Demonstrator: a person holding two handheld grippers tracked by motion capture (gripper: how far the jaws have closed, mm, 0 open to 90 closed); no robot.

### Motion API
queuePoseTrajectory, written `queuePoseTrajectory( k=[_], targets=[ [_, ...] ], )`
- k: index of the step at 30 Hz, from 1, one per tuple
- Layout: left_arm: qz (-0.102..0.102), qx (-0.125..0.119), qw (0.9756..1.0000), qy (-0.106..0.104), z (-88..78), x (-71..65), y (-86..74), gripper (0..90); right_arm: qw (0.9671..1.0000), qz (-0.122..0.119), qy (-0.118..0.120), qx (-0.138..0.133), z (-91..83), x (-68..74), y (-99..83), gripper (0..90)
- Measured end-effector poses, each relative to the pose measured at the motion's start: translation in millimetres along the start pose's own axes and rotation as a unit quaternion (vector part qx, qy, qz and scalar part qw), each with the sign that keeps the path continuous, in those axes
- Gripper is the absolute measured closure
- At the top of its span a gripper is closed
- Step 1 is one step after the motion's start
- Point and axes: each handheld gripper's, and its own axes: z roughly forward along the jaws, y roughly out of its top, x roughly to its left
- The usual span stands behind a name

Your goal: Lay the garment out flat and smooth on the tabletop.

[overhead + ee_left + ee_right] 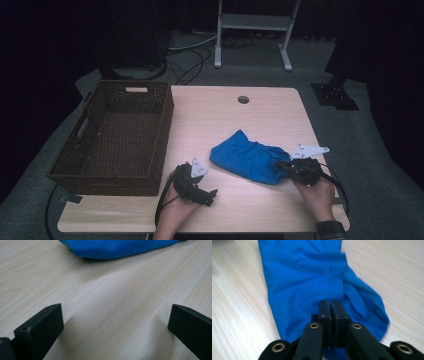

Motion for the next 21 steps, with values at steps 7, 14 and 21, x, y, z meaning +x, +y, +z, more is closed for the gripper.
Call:
queuePoseTrajectory(
  k=[7,14,21],
  targets=[
    [0.0,0.0,1.0,0.0,0.0,0.0,0.0,0.0,0.9995,0.026,-0.011,0.01,-21.9,-2.0,-27.3,87.3],
    [0.0,0.0,1.0,0.0,0.0,0.0,0.0,0.0,0.9987,0.033,-0.022,0.031,-33.5,6.6,-53.4,81.7],
    [0.0,0.0,1.0,0.0,0.0,0.0,0.0,0.0,0.9983,0.042,-0.04,0.004,-44.2,6.7,-56.4,66.8]
  ],
)
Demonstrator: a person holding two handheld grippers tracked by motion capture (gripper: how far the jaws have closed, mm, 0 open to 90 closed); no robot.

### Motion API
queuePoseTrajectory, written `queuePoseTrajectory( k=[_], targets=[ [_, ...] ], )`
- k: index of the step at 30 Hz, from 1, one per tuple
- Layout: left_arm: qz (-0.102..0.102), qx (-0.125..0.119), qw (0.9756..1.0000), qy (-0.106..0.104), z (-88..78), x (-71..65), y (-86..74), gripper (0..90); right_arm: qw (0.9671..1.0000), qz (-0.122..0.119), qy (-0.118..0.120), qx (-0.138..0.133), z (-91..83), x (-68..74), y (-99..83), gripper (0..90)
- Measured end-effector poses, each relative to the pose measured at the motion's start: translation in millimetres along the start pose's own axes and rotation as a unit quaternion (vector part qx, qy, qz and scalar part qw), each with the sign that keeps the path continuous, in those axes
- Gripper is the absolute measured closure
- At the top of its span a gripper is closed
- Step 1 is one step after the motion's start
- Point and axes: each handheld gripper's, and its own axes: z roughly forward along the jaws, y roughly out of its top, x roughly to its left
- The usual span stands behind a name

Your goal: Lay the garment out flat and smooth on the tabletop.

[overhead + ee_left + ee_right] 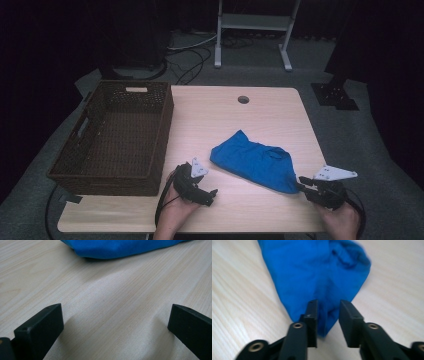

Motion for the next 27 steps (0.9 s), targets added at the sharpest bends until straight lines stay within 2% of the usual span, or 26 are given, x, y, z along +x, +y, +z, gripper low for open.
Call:
queuePoseTrajectory(
  k=[3,5,10,12,14,18,24,27],
  targets=[
    [0.0,0.0,1.0,0.0,0.0,0.0,0.0,0.0,0.9999,-0.006,0.005,-0.014,-0.1,2.8,8.3,66.9],
    [0.0,0.0,1.0,0.0,0.0,0.0,0.0,0.0,0.9998,-0.014,0.007,-0.014,4.4,5.2,14.9,66.9],
    [0.0,0.0,1.0,0.0,0.0,0.1,0.0,0.0,0.9993,-0.03,-0.012,-0.021,10.3,4.8,28.5,66.5],
    [0.0,0.0,1.0,0.0,0.2,0.4,0.2,0.0,0.9992,-0.027,-0.012,-0.025,9.3,1.6,31.7,77.5],
    [-0.001,0.0,1.0,0.0,0.2,0.4,0.2,0.0,0.9993,-0.03,-0.016,-0.014,9.3,-1.2,31.4,85.7],
    [-0.001,0.0,1.0,0.0,0.2,0.5,0.2,0.0,0.9996,-0.02,-0.019,-0.002,6.2,-6.6,19.8,86.8],
    [-0.001,0.0,1.0,0.0,0.2,0.5,0.2,0.0,0.9995,0.012,-0.026,0.013,-8.1,-13.2,-7.2,86.6],
    [-0.001,0.0,1.0,0.0,0.2,0.5,0.2,0.0,0.9985,0.017,-0.037,0.037,-6.9,-14.4,-19.5,85.1]
  ],
)
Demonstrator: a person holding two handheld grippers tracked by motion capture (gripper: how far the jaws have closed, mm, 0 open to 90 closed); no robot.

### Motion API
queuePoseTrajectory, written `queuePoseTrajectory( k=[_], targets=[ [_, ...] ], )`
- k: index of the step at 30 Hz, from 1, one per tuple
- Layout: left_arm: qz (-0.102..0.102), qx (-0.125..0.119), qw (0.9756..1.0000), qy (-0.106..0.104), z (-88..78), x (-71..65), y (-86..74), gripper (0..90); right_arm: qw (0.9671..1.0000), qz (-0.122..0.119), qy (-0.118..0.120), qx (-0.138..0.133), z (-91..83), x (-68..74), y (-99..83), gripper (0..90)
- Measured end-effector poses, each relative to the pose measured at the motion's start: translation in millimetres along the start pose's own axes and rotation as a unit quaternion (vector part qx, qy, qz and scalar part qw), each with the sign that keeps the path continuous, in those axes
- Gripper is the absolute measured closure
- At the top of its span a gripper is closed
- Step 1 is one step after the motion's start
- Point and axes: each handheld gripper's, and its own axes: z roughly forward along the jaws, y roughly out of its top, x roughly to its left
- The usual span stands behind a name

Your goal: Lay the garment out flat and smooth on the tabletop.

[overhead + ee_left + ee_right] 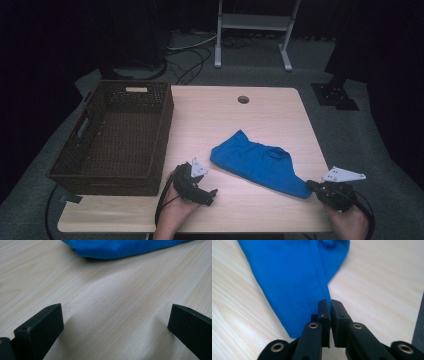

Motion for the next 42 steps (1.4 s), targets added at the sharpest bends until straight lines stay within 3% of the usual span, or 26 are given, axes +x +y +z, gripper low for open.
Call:
queuePoseTrajectory(
  k=[5,11,16,18,22,30,35,42],
  targets=[
    [0.0,0.0,1.0,0.0,0.0,0.0,0.0,0.0,0.9997,0.015,-0.015,0.009,1.8,-3.5,-7.6,73.4],
    [0.0,0.001,1.0,0.001,0.2,0.5,0.4,0.0,0.9995,0.018,-0.009,-0.024,-2.6,-2.5,0.9,70.9],
    [-0.003,0.0,1.0,0.003,0.2,0.7,0.3,0.0,0.999,0.0,0.031,-0.032,9.0,5.9,16.9,61.9],
    [-0.004,0.0,1.0,0.003,0.1,1.0,0.3,0.0,0.9985,-0.011,0.046,-0.027,18.8,10.5,23.6,52.5],
    [-0.008,-0.003,1.0,0.0,-0.3,2.1,0.1,0.0,0.9966,-0.023,0.076,-0.023,35.2,16.1,35.4,47.8],
    [-0.025,-0.012,0.9995,-0.017,-0.6,8.0,0.8,0.0,0.995,-0.021,0.097,-0.012,57.2,11.2,45.0,32.8],
    [-0.02,-0.008,0.9997,-0.015,2.3,8.6,4.7,0.0,0.9944,-0.032,0.1,-0.015,64.5,8.2,48.1,29.4],
    [-0.01,-0.016,0.9998,-0.012,2.0,13.3,21.3,0.0,0.9942,-0.027,0.102,-0.019,67.1,-2.0,46.6,25.7]
  ],
)
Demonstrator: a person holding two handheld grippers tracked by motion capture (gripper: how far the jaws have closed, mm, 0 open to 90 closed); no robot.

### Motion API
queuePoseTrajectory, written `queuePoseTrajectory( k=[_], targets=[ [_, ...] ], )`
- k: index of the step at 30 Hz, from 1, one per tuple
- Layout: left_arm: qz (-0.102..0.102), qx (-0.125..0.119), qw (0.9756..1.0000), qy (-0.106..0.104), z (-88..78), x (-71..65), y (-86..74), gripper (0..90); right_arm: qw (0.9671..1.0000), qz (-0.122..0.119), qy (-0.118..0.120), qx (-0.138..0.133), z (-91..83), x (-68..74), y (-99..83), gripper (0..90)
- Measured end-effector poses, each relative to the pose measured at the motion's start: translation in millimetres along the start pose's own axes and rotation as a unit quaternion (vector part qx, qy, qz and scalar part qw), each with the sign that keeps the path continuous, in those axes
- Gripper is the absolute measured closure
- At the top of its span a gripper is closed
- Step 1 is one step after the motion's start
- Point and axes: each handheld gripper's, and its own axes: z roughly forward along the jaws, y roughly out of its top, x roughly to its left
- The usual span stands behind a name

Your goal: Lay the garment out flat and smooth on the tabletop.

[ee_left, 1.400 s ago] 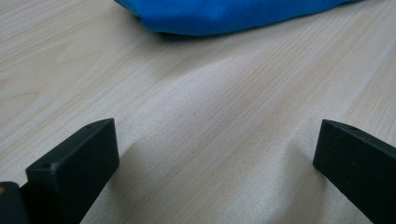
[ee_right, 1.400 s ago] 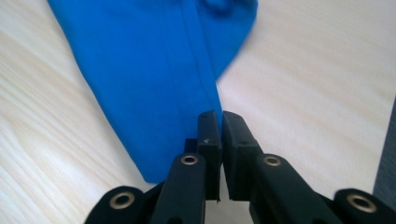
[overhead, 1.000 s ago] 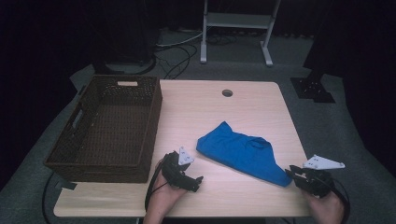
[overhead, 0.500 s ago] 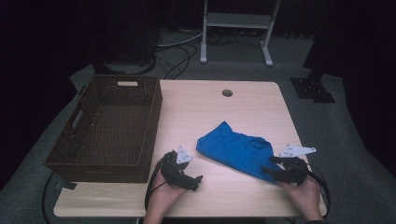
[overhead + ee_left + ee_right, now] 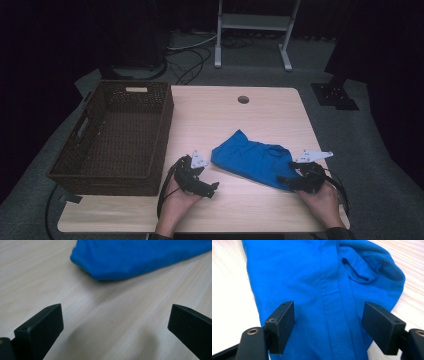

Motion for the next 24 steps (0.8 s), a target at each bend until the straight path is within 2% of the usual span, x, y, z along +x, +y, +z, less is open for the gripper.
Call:
queuePoseTrajectory(
  k=[13,18,24],
  targets=[
    [0.024,-0.026,0.9993,-0.014,10.2,21.1,57.7,0.0,1.0,-0.002,0.003,-0.007,0.0,-0.4,-1.7,25.3],
    [0.035,-0.035,0.9987,-0.013,21.6,31.2,82.9,0.0,1.0,-0.001,0.003,-0.006,0.0,-0.3,-1.5,25.2],
    [0.046,-0.028,0.9984,-0.019,46.0,43.5,110.3,0.0,1.0,-0.003,0.003,-0.006,0.1,-0.4,-1.4,25.1]
  ],
)
